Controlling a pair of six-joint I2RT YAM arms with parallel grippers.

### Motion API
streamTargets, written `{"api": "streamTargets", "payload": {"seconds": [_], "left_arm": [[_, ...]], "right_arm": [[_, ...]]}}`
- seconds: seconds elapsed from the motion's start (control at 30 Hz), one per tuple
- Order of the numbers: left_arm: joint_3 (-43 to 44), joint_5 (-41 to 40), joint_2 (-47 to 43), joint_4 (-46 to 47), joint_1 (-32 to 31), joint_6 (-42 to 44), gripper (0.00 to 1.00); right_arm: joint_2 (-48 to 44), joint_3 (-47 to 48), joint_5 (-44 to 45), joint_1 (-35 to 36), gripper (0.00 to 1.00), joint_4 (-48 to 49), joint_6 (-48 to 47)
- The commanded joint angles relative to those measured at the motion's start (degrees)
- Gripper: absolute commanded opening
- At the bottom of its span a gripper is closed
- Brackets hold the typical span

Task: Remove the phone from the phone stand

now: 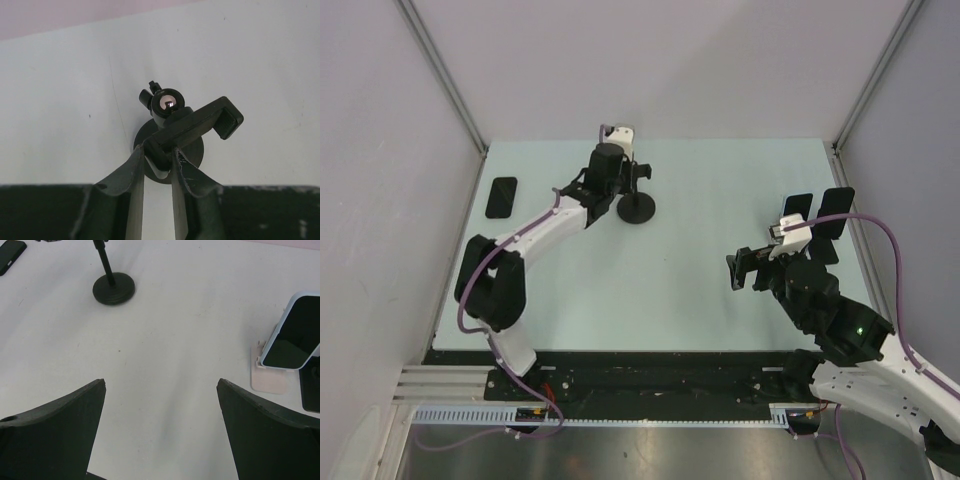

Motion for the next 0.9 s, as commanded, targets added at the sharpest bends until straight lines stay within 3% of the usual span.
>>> {"api": "streamTargets", "payload": {"seconds": [0.0,0.2,0.43,0.73,0.87], "left_arm": [[9.4,2.6,2.8,8.4,2.2,6.8,0.00],[13.7,8.2,7.1,8.1,6.0,7.5,0.00],[12.3,15.7,7.4,7.8,9.5,6.9,0.00],[11.7,18.9,6.4,6.8,11.1,9.9,0.01],[11.6,19.7,6.0,6.4,11.1,10.3,0.15]], "right_arm": [[-0.5,0.0,0.6,-0.1,0.98,0.3,-0.3],[-0.9,0.0,1.2,0.0,0.99,-0.3,-0.2],[-0.1,0.0,1.2,-0.1,0.99,-0.1,-0.2],[-0.1,0.0,1.0,-0.2,0.99,0.2,-0.3],[0.1,0.0,1.0,-0.1,0.99,0.3,-0.3]]}}
